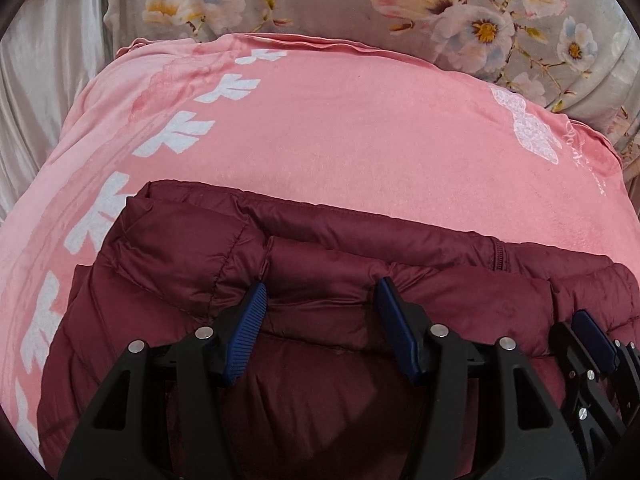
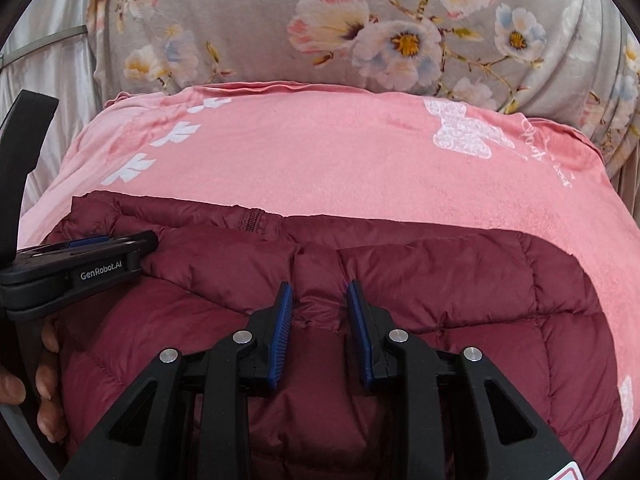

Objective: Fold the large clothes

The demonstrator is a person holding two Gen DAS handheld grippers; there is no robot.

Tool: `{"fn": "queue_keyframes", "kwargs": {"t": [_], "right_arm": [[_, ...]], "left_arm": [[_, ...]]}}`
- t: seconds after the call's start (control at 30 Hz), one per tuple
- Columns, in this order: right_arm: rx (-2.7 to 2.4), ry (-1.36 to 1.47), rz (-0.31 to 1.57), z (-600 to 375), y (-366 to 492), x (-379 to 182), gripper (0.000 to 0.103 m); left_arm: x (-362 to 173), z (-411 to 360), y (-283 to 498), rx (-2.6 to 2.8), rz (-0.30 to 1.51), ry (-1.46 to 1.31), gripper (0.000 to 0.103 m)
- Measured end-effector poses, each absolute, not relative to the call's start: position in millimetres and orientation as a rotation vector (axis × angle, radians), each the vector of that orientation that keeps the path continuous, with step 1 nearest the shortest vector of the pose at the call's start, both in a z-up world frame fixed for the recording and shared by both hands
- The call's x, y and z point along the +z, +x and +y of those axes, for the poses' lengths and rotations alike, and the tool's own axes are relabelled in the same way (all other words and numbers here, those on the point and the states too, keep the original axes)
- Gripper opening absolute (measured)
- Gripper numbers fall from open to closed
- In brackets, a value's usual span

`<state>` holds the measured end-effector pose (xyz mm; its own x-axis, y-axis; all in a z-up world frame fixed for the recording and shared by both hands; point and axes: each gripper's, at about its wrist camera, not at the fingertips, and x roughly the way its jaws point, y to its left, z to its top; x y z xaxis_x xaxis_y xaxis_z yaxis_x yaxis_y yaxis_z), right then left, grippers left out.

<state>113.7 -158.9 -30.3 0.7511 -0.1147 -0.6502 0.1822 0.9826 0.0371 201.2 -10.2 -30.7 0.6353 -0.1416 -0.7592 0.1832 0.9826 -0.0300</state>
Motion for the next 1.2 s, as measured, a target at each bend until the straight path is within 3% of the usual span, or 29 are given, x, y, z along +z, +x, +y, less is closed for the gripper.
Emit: {"fn": "queue_keyframes", "kwargs": {"t": [0.9,1.2], "right_arm": [[-0.181,0.070,0.785,-153,129,-49,0.026],[-0.075,0.101,0.662,-123,57,1,0.028]], "left_arm": [[-48,-18,207,-0.181,0.829,0.054,0.057],[-7,43,175,-0.229,0.814,-0.089,0.061]]}}
